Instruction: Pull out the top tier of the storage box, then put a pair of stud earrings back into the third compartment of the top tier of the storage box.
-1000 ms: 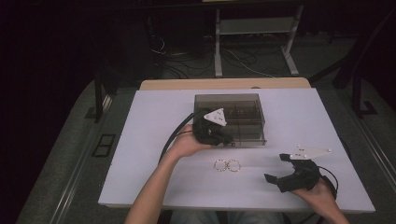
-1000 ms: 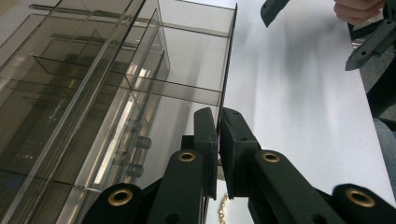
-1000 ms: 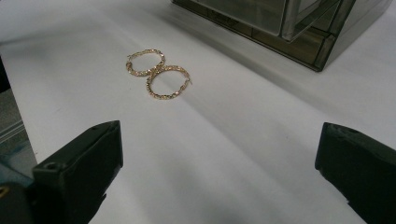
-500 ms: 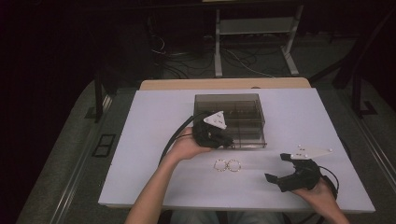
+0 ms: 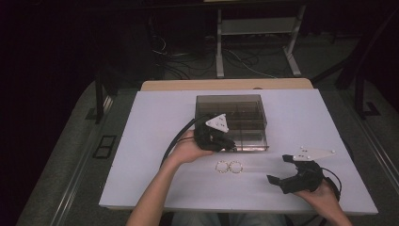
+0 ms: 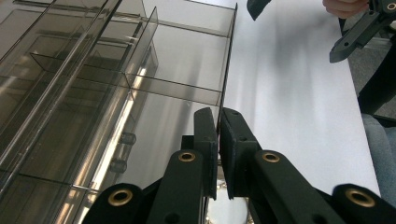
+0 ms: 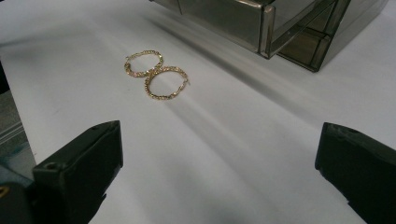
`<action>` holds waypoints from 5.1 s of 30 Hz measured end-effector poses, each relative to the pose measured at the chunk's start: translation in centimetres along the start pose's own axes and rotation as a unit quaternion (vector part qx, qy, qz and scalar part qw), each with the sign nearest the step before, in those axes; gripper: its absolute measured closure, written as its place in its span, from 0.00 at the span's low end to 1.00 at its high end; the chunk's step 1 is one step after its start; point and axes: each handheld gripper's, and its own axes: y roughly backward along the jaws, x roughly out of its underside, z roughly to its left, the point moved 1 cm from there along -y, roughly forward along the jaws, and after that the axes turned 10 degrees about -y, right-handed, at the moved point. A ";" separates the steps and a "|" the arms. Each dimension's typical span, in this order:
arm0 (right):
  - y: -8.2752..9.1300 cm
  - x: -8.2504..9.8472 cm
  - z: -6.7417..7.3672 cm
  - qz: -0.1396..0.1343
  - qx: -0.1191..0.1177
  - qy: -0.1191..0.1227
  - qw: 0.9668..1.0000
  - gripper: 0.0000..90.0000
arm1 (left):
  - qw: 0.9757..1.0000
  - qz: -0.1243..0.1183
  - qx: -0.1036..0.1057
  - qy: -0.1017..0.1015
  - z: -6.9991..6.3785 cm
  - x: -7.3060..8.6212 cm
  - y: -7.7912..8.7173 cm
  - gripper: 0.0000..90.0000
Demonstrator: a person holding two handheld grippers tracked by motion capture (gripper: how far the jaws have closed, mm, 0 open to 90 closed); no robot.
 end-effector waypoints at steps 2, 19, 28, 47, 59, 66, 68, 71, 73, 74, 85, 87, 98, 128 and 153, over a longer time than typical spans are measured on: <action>0.0 0.0 0.0 0.000 0.000 0.000 1.000 0.00 | 1.000 0.000 0.001 -0.001 -0.1 0.0 0.0 0.93; 0.0 0.0 0.0 0.000 0.001 -0.001 1.000 0.00 | 1.000 -0.002 -0.006 0.005 -0.3 -0.2 0.0 0.86; 0.0 0.0 0.0 0.000 0.001 0.000 1.000 0.00 | 1.000 -0.010 -0.024 0.006 -0.6 -0.9 0.6 0.74; 0.5 -0.1 -0.1 -0.010 0.000 -0.007 1.000 0.00 | 0.999 0.006 -0.041 0.029 -3.4 -2.3 2.8 0.49; 0.6 -0.1 -0.2 -0.013 0.004 -0.011 1.000 0.00 | 0.997 0.003 -0.048 0.058 -5.4 -1.8 3.2 0.32; 0.6 -0.1 -0.2 -0.013 0.003 -0.014 1.000 0.00 | 0.995 0.000 -0.067 0.078 -6.4 -1.0 3.2 0.15; 0.6 -0.1 -0.2 -0.012 0.003 -0.012 1.000 0.00 | 0.994 0.001 -0.072 0.085 -6.8 -0.8 3.0 0.11; 0.5 -0.1 -0.2 -0.014 0.003 -0.008 1.000 0.00 | 0.993 0.002 -0.080 0.084 -7.3 -0.4 2.7 0.09; 0.5 -0.1 -0.1 -0.014 0.003 -0.009 1.000 0.00 | 0.993 -0.001 -0.084 0.088 -7.6 -0.2 2.5 0.09; 0.5 -0.1 -0.2 -0.014 0.002 -0.008 1.000 0.00 | 0.993 0.003 -0.086 0.085 -7.7 -0.1 2.4 0.09; 0.5 -0.1 -0.2 -0.012 0.000 -0.008 1.000 0.00 | 0.993 0.012 -0.086 0.078 -8.7 0.8 1.2 0.12; 0.5 -0.1 -0.2 -0.011 0.000 -0.008 1.000 0.00 | 0.994 0.012 -0.082 0.077 -8.9 0.8 0.9 0.13; 0.4 -0.2 -0.2 -0.009 -0.002 -0.004 1.000 0.00 | 0.994 0.021 -0.069 0.082 -9.1 1.7 -1.2 0.16; 0.1 -0.1 0.0 0.000 -0.002 0.004 1.000 0.00 | 0.993 0.048 -0.070 0.084 -6.8 4.3 -3.9 0.43; 0.1 -0.1 0.0 -0.001 -0.001 0.003 1.000 0.00 | 0.993 0.070 -0.053 0.082 -6.4 5.1 -4.3 0.79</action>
